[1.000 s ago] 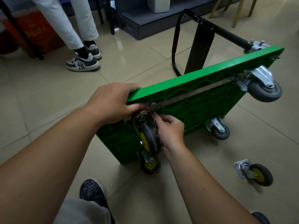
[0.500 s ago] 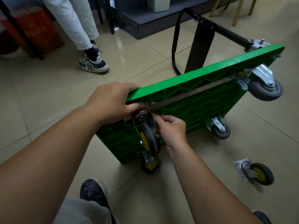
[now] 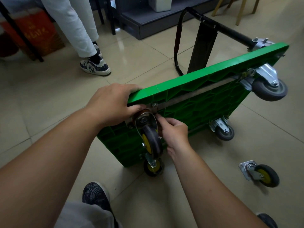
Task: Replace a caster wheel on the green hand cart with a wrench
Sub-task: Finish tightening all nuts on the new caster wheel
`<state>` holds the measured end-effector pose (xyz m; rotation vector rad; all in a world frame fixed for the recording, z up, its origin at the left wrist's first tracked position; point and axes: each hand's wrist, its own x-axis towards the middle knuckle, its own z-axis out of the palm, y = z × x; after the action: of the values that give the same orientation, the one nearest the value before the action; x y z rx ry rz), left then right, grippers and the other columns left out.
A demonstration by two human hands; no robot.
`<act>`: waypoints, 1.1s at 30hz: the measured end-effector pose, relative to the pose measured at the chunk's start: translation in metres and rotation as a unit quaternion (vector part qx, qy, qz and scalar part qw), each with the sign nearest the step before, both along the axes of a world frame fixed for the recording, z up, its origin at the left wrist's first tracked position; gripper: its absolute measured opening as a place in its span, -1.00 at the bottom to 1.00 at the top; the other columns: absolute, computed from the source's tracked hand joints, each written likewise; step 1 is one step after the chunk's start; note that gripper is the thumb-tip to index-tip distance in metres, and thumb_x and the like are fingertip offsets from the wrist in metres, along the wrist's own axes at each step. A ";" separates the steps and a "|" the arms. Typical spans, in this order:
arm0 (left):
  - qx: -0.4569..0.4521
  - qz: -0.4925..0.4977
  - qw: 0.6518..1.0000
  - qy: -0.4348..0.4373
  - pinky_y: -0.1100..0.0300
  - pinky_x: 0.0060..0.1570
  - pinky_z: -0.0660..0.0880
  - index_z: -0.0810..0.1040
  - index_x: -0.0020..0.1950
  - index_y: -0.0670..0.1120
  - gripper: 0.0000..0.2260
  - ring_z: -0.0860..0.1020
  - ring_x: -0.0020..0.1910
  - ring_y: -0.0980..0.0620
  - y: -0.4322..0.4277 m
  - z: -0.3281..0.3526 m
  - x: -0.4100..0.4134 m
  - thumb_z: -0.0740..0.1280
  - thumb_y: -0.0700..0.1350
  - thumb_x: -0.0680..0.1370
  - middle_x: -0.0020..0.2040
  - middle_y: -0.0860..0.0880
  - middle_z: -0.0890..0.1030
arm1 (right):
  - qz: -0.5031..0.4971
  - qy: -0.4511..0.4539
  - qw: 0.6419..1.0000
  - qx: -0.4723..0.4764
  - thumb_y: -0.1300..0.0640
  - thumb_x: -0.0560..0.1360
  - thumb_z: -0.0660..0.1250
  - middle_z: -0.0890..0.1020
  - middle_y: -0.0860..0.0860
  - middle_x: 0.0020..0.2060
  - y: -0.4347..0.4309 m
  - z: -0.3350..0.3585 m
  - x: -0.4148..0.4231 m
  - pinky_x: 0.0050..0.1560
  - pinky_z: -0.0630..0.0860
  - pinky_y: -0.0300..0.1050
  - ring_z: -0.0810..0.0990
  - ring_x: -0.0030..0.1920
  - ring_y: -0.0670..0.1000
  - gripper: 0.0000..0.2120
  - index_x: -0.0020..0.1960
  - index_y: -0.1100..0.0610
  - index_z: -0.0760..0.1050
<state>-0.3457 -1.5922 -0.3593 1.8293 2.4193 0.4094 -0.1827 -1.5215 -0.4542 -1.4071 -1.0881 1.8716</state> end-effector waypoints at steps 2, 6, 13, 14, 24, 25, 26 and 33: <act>0.001 -0.002 1.000 -0.002 0.04 -0.07 0.48 0.51 0.41 0.19 -0.57 0.60 0.07 -0.10 0.000 0.000 0.000 0.41 0.18 0.55 0.13 0.03 0.68 | 0.004 0.006 1.000 -0.006 0.06 0.51 0.49 0.73 0.07 -0.25 0.000 0.000 0.001 -0.35 0.55 -0.25 0.66 -0.29 -0.04 -0.80 -0.13 0.20 0.65; 0.003 -0.003 1.000 0.000 0.03 -0.07 0.49 0.53 0.40 0.19 -0.59 0.60 0.06 -0.10 0.000 -0.001 0.000 0.41 0.18 0.55 0.12 0.03 0.68 | 0.018 0.014 1.000 -0.008 0.08 0.55 0.43 0.70 0.00 -0.33 -0.001 0.000 0.003 -0.43 0.51 -0.32 0.64 -0.37 -0.10 -0.80 -0.17 0.18 0.64; 0.003 -0.006 1.000 -0.005 0.02 -0.07 0.49 0.52 0.41 0.19 -0.59 0.60 0.05 -0.09 0.000 0.000 0.000 0.41 0.17 0.56 0.12 0.03 0.68 | 0.050 0.002 0.999 0.014 -0.03 0.47 0.51 0.74 0.09 -0.19 -0.001 -0.002 0.001 -0.15 0.60 -0.12 0.70 -0.14 0.04 -0.74 -0.13 0.19 0.68; 0.002 -0.005 1.000 -0.005 0.02 -0.07 0.49 0.52 0.41 0.19 -0.59 0.60 0.05 -0.10 0.000 0.000 0.000 0.41 0.17 0.56 0.12 0.03 0.68 | 0.055 -0.002 0.998 0.012 -0.04 0.49 0.50 0.74 0.09 -0.19 -0.001 -0.003 0.000 -0.12 0.61 -0.10 0.70 -0.13 0.04 -0.74 -0.12 0.18 0.68; 0.000 0.001 1.000 -0.011 0.01 -0.06 0.51 0.51 0.41 0.20 -0.58 0.60 0.03 -0.10 -0.002 0.001 0.001 0.42 0.16 0.56 0.10 0.03 0.69 | 0.026 -0.014 0.999 0.031 0.05 0.50 0.50 0.74 0.05 -0.17 0.002 -0.002 0.000 -0.05 0.66 -0.10 0.72 -0.13 0.02 -0.84 -0.05 0.16 0.66; 0.000 0.001 1.000 -0.011 0.01 -0.06 0.51 0.51 0.41 0.20 -0.58 0.60 0.03 -0.09 -0.002 0.001 0.001 0.42 0.16 0.56 0.10 0.03 0.69 | 0.035 -0.014 0.999 0.030 0.05 0.53 0.46 0.74 0.07 -0.18 0.002 -0.002 0.001 -0.14 0.63 -0.17 0.70 -0.18 -0.01 -0.83 -0.07 0.17 0.67; 0.000 0.001 1.000 -0.009 0.00 -0.06 0.51 0.51 0.42 0.19 -0.57 0.60 0.03 -0.09 -0.001 0.001 0.001 0.42 0.16 0.56 0.10 0.03 0.69 | 0.046 -0.014 0.998 0.028 0.04 0.56 0.42 0.74 0.08 -0.20 0.002 -0.002 0.002 -0.22 0.60 -0.22 0.68 -0.23 -0.04 -0.80 -0.10 0.17 0.67; -0.004 -0.003 1.000 -0.011 -0.01 -0.04 0.53 0.50 0.43 0.18 -0.56 0.60 0.02 -0.06 -0.001 0.001 0.002 0.40 0.17 0.56 0.12 0.04 0.69 | 0.017 -0.032 0.996 0.086 0.04 0.56 0.41 0.70 0.00 -0.26 0.004 -0.012 0.008 -0.22 0.56 -0.20 0.66 -0.21 -0.01 -0.82 -0.13 0.13 0.66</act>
<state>-0.3442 -1.5937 -0.3580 1.8179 2.3972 0.4184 -0.1749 -1.5173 -0.4662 -1.3666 -1.2800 1.7208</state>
